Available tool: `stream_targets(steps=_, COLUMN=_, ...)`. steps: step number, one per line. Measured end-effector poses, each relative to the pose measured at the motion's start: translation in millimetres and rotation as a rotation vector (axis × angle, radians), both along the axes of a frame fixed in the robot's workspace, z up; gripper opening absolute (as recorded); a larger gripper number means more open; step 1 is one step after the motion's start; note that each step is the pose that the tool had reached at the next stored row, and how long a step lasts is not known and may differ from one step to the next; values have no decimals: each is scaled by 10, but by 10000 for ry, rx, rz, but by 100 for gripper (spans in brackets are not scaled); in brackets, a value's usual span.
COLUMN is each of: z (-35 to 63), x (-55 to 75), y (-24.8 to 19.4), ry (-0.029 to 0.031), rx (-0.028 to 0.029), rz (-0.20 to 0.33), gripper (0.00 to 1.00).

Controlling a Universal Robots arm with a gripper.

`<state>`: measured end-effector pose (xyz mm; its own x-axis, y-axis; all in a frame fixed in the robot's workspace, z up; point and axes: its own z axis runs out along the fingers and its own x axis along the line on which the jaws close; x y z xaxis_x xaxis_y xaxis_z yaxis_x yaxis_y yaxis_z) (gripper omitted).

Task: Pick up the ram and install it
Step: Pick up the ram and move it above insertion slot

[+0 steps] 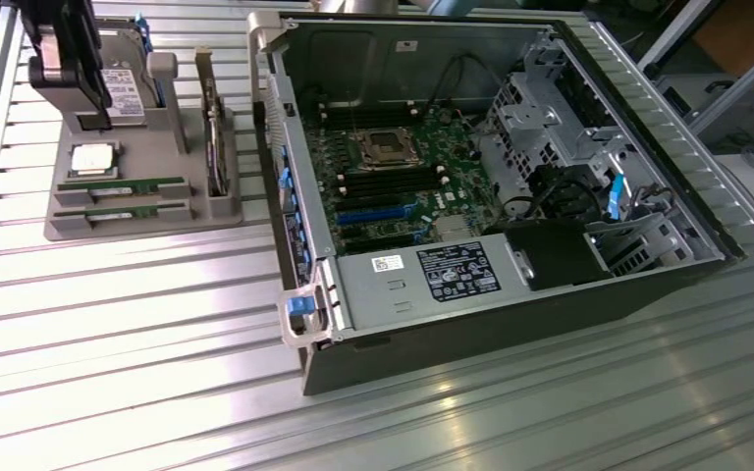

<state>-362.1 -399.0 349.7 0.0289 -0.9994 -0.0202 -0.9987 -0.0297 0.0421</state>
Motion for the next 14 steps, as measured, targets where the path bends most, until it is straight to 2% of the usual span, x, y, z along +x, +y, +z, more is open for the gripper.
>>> stream_targets(steps=6, z=-101, x=1, y=0, ry=-1, rx=-2, rz=0, gripper=33)
stream_targets(steps=11, z=-279, x=0, y=0, ry=0, rx=-9, rz=0, gripper=33)
stream_targets(steps=14, z=-339, x=0, y=0, ry=0, rx=-9, rz=-2, gripper=33)
